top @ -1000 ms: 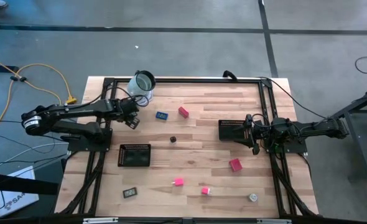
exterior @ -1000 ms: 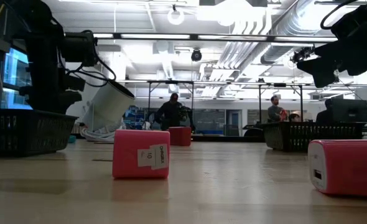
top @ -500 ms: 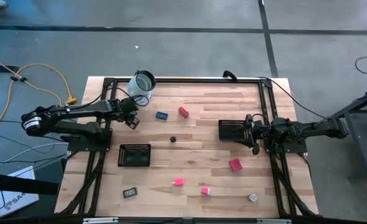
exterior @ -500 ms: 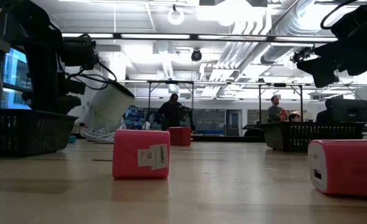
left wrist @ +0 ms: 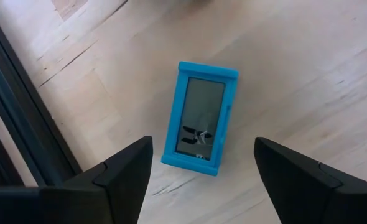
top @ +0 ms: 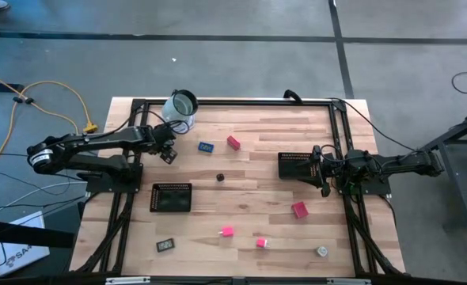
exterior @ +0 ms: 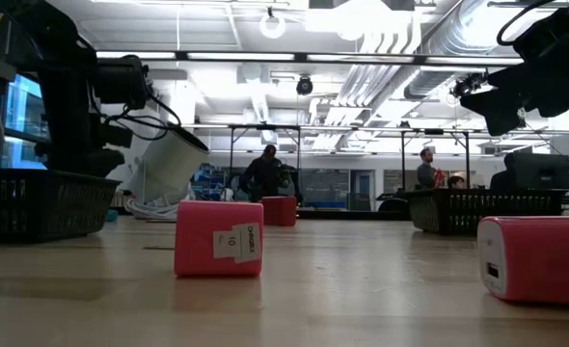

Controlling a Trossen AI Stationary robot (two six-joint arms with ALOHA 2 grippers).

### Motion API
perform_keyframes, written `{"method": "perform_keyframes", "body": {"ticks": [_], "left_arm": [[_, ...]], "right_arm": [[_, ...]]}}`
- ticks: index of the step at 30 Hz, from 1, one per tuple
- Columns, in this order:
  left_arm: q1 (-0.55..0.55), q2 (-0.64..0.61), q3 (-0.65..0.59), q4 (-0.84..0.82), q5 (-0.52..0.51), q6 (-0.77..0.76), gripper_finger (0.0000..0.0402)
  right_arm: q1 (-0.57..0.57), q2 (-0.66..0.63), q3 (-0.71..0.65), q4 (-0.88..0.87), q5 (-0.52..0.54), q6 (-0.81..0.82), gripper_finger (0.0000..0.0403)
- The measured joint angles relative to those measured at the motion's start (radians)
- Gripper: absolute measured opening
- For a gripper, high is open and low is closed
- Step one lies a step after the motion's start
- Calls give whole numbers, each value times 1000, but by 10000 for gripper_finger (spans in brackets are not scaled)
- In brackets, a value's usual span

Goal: Pick & Place Office items
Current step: Put the light blue digital timer into the left black bin

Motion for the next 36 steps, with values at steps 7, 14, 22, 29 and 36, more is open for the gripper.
{"method": "perform_keyframes", "body": {"ticks": [7,14,22,29,36], "left_arm": [[30,0,-10,16,13,19,274],[67,50,-14,42,50,39,274],[104,98,-12,71,89,63,274],[118,98,-12,71,96,62,266],[119,98,-12,72,97,59,247]], "right_arm": [[0,0,0,0,0,0,223],[0,0,0,0,0,0,223],[0,0,0,0,0,0,223],[0,0,0,0,0,0,223],[0,0,0,0,0,0,223]]}}
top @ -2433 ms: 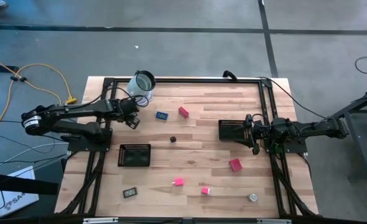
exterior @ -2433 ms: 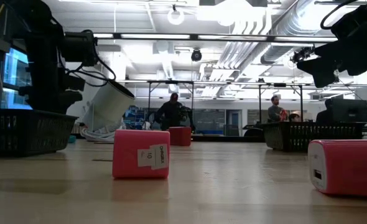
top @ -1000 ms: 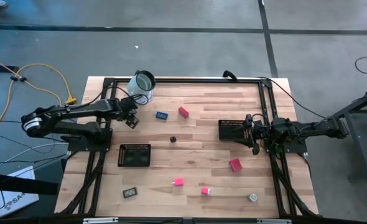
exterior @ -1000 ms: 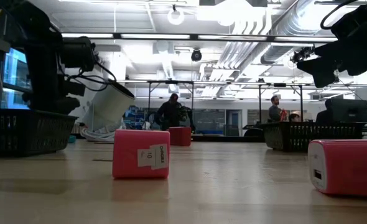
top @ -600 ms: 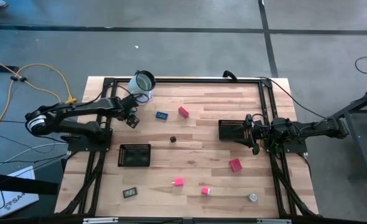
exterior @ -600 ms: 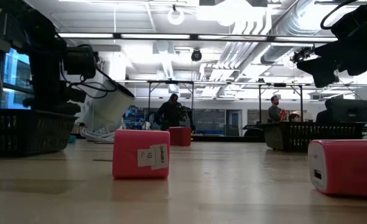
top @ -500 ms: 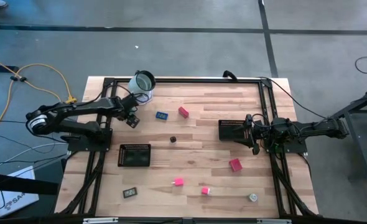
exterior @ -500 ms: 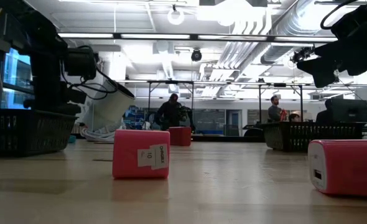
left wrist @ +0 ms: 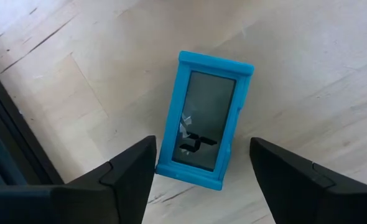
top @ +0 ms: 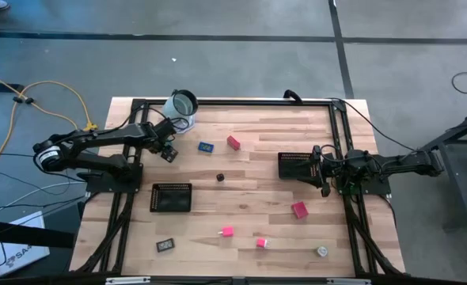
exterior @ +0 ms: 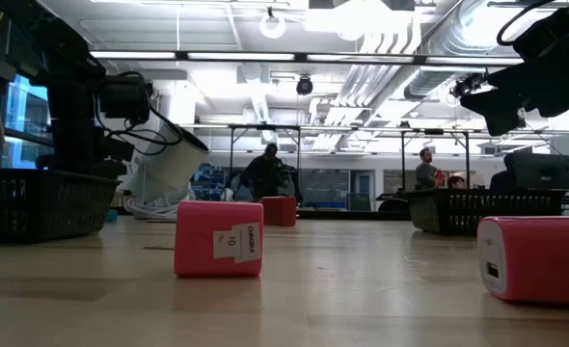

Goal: Pick & Place Office items
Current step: Put the light blue digital timer into the left black bin

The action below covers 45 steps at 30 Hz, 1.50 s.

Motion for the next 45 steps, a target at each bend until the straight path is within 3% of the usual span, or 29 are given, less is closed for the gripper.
{"method": "perform_keyframes", "body": {"ticks": [25,37,45], "left_arm": [[1,0,-1,-2,-10,-7,161],[1,-6,-2,-5,-10,-6,158],[-11,-73,-2,-30,-5,-16,157]], "right_arm": [[0,0,0,0,0,0,223],[0,0,0,0,0,0,223],[0,0,0,0,0,0,223]]}}
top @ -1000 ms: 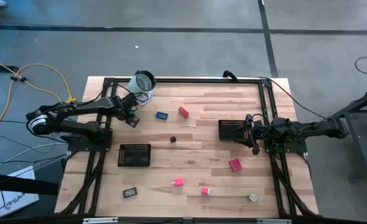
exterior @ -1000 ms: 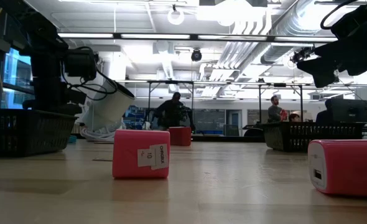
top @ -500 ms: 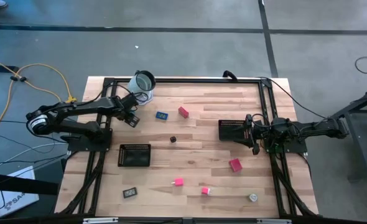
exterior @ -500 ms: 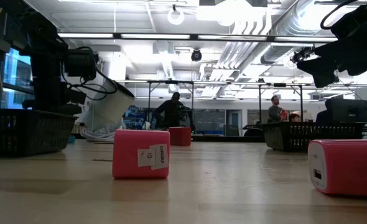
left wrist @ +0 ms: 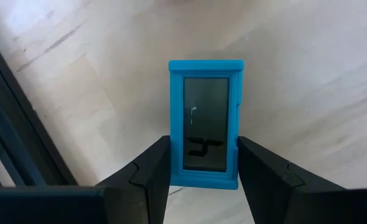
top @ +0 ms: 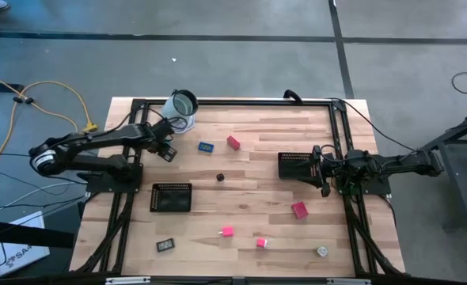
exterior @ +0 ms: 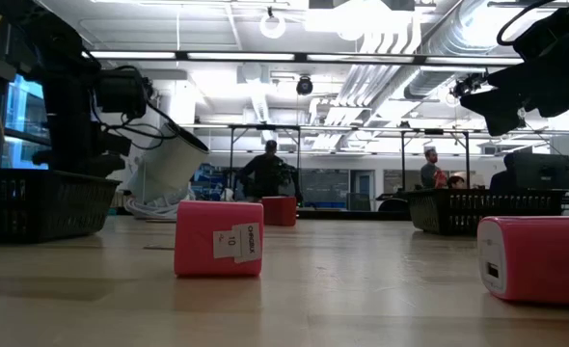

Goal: Pick & Place Office items
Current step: Put the light blue digital timer into the left black bin

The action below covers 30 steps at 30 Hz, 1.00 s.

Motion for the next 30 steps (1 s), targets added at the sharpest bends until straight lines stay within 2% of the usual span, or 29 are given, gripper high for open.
{"method": "perform_keyframes", "body": {"ticks": [16,24,30], "left_arm": [[-86,-79,32,-16,60,12,157],[-191,-78,94,-28,61,12,156],[-301,-78,179,-103,57,-15,156]], "right_arm": [[0,0,0,0,0,0,223],[0,0,0,0,0,0,223],[0,0,0,0,0,0,223]]}}
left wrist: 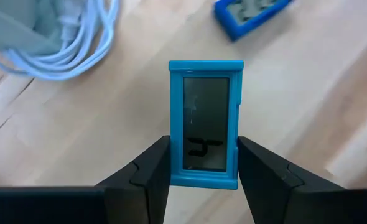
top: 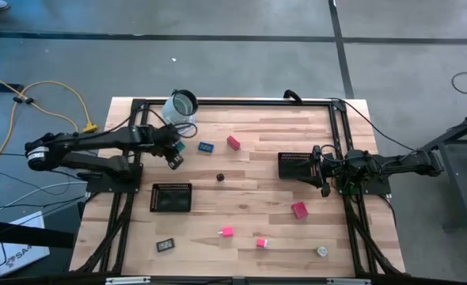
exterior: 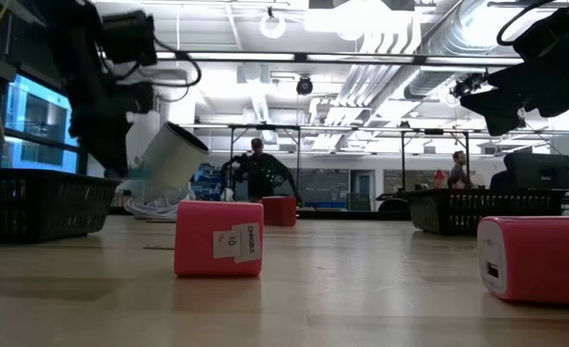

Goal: Pick & Place Office items
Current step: Put the light blue digital timer into the left black bin

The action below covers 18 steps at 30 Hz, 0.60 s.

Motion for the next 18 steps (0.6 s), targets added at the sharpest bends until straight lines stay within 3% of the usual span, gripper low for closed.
{"method": "perform_keyframes", "body": {"ticks": [18], "left_arm": [[-322,0,167,-243,-28,-145,156]], "right_arm": [[0,0,0,0,0,0,223]]}}
